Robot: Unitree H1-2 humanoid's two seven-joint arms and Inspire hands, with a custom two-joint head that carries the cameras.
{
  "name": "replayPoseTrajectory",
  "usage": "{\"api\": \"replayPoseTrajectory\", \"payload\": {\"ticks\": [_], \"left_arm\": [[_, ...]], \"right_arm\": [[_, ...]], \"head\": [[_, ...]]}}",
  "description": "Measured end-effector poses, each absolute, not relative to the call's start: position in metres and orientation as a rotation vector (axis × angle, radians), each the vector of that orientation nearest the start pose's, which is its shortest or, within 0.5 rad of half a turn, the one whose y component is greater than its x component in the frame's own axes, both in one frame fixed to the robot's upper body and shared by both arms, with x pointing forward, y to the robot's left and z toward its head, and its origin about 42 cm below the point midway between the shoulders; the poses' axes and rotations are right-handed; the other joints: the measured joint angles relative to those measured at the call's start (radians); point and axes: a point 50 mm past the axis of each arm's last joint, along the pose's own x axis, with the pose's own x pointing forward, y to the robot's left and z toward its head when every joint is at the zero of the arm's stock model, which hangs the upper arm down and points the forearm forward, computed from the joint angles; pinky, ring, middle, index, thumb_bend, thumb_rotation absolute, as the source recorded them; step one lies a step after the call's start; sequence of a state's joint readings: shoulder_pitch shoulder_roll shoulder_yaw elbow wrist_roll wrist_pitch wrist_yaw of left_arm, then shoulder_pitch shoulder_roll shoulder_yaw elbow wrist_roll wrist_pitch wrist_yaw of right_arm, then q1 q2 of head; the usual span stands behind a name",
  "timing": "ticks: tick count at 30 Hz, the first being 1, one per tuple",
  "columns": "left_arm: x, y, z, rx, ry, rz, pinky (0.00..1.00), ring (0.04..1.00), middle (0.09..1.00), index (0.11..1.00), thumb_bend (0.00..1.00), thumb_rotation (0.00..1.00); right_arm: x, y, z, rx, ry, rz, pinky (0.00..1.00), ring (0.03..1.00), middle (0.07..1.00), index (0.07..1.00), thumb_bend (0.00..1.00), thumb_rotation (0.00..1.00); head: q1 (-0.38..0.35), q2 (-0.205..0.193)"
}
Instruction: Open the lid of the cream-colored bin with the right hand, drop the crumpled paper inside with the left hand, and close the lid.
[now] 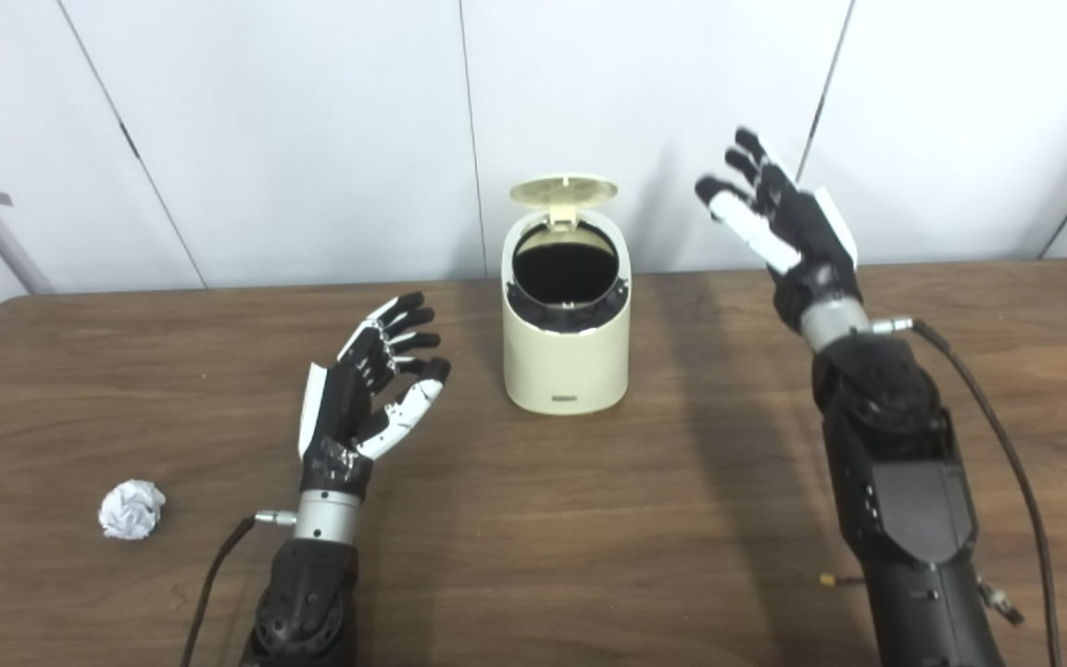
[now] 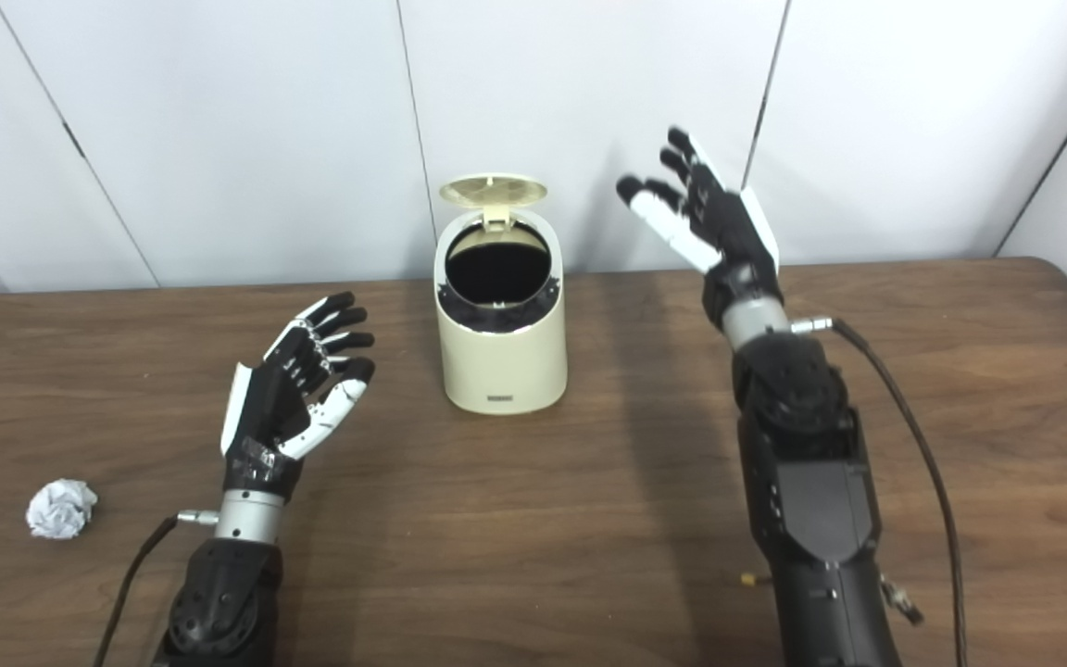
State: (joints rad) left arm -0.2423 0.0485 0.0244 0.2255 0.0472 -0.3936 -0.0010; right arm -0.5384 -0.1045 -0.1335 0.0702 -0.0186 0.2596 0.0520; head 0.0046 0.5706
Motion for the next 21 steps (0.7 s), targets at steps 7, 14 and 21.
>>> {"api": "replayPoseTrajectory", "payload": {"ticks": [7, 14, 21], "left_arm": [[0.357, 0.213, 0.136, 0.089, -0.405, -0.047, 0.58, 0.710, 0.791, 0.827, 0.57, 0.32], [0.357, 0.213, 0.136, 0.089, -0.405, -0.047, 0.58, 0.714, 0.788, 0.823, 0.59, 0.33], [0.357, 0.213, 0.136, 0.087, -0.405, -0.052, 0.58, 0.704, 0.789, 0.828, 0.58, 0.32]], "right_arm": [[0.419, -0.232, 0.229, -0.027, -0.218, 0.027, 0.79, 0.853, 0.913, 0.906, 0.73, 0.33], [0.411, -0.234, 0.217, -0.002, -0.216, 0.022, 0.81, 0.856, 0.914, 0.906, 0.77, 0.37], [0.400, -0.235, 0.199, 0.019, -0.173, -0.007, 0.79, 0.825, 0.906, 0.910, 0.78, 0.34]], "head": [[0.000, -0.002], [-0.005, 0.002], [0.000, -0.006]]}}
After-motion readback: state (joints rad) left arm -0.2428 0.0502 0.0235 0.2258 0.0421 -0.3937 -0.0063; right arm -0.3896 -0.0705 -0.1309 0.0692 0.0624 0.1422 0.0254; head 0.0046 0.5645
